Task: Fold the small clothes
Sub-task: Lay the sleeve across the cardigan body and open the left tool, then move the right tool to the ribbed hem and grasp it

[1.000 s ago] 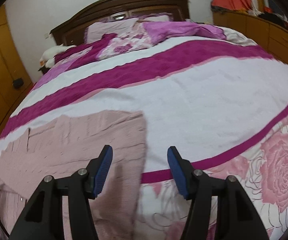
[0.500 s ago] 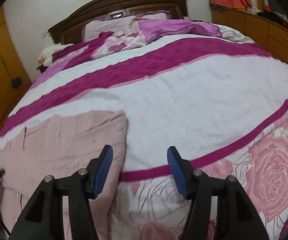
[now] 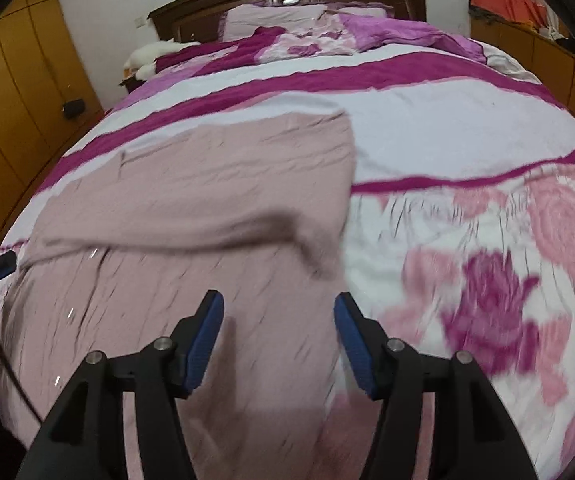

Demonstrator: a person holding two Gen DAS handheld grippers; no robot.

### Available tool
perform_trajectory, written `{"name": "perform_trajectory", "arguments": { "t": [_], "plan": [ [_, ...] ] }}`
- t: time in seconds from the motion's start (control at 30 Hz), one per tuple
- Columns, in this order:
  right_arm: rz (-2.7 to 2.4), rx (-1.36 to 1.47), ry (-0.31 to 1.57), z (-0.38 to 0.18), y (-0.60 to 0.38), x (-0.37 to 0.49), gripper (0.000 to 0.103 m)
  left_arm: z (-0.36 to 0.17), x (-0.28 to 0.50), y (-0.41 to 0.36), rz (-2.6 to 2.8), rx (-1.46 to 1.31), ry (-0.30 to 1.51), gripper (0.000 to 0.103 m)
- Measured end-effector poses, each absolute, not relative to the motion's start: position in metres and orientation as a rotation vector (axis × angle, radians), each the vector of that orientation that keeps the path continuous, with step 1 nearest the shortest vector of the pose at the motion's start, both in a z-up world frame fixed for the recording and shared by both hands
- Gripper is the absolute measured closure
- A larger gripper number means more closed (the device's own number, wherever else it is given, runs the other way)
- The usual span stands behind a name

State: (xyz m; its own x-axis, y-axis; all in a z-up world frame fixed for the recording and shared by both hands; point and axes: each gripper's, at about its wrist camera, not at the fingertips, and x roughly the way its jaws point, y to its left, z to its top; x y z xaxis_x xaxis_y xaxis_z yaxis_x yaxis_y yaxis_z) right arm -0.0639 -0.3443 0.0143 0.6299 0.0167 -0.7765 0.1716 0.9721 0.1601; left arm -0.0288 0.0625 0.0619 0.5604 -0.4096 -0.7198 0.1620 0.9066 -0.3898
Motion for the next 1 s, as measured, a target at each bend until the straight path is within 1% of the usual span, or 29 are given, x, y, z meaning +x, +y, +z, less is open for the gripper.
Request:
{"name": "perform_trajectory", "arguments": {
  "t": [0.07,0.2,0.3,0.33,0.4,0.43,0.47,0.57,0.67,0.8,0.93,1.0],
  "plan": [
    [-0.089,0.256,0.906,0.011,-0.336,-0.078,0.033,0.061,-0.048,0.081,-0.358,-0.327,0.911,0.088],
    [-0.193,0.205,0.917,0.009,-0.322,-0.103,0.033,0.057,-0.070,0.109,-0.347,-0.342,0.902,0.088],
    [-0.265,0.167,0.912,0.012,-0.319,-0.118,0.033,0.050,-0.082,0.127,-0.334,-0.375,0.964,0.088],
    [-0.280,0.173,0.913,0.013,-0.320,-0.123,0.032,0.048,-0.086,0.131,-0.325,-0.383,0.977,0.086],
    [-0.298,0.207,0.921,0.012,-0.324,-0.133,0.029,0.042,-0.097,0.137,-0.293,-0.391,1.002,0.077],
    [-0.303,0.230,0.928,0.010,-0.327,-0.138,0.026,0.039,-0.103,0.140,-0.280,-0.398,1.012,0.070],
    [-0.299,0.257,0.934,0.008,-0.329,-0.144,0.026,0.035,-0.109,0.142,-0.265,-0.411,1.023,0.068],
    [-0.251,0.318,0.955,0.000,-0.334,-0.155,0.026,0.022,-0.120,0.148,-0.230,-0.459,1.048,0.068],
    [-0.206,0.315,0.945,-0.003,-0.332,-0.168,0.026,0.015,-0.131,0.148,-0.234,-0.501,1.053,0.068],
    [-0.187,0.349,0.958,-0.010,-0.336,-0.183,0.026,0.015,-0.148,0.144,-0.224,-0.478,1.049,0.068],
    [-0.145,0.427,0.959,-0.014,-0.342,-0.204,0.026,-0.001,-0.164,0.146,-0.185,-0.467,1.099,0.068],
    [-0.118,0.423,0.970,-0.018,-0.340,-0.213,0.026,-0.002,-0.173,0.147,-0.189,-0.477,1.090,0.068]
  ]
}}
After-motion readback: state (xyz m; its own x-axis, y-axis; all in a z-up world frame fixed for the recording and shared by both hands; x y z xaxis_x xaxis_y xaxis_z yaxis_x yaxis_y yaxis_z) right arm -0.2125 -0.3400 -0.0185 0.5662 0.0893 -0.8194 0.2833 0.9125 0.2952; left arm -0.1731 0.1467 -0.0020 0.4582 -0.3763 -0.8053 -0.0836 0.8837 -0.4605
